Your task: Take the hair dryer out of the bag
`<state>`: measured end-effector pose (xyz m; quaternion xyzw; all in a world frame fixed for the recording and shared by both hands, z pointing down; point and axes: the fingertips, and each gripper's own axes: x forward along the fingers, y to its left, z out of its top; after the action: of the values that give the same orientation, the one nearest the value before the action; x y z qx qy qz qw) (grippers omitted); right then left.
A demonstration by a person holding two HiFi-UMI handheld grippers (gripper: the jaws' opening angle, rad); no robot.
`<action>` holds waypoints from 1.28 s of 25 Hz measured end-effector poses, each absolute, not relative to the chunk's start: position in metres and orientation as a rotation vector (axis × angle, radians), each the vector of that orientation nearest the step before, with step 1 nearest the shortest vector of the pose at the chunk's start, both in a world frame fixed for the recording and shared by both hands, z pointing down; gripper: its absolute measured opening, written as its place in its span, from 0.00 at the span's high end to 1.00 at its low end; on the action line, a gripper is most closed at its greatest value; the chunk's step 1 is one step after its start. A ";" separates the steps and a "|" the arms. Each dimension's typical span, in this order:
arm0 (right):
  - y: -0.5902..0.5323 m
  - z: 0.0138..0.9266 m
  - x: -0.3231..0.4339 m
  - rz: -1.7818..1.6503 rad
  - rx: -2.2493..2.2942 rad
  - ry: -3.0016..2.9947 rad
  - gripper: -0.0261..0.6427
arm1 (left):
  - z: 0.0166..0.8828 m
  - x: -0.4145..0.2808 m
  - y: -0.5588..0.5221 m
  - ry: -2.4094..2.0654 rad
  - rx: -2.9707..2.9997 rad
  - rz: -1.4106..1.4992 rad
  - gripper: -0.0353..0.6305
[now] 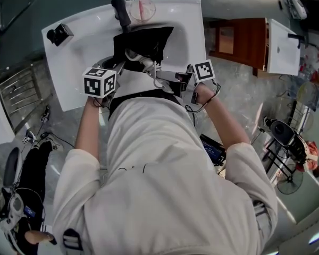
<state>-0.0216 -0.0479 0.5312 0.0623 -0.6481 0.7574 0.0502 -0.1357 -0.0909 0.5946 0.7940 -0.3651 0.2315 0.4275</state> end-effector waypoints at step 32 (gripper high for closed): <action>-0.005 0.485 -0.037 2.153 -0.401 -2.026 0.69 | 0.638 -0.183 -0.098 -0.861 1.885 0.599 0.80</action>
<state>-0.0372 -0.0048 0.4848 -0.1340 -0.6770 0.7194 0.0791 -0.1831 -0.0979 0.6382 0.7702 -0.3519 0.2447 0.4724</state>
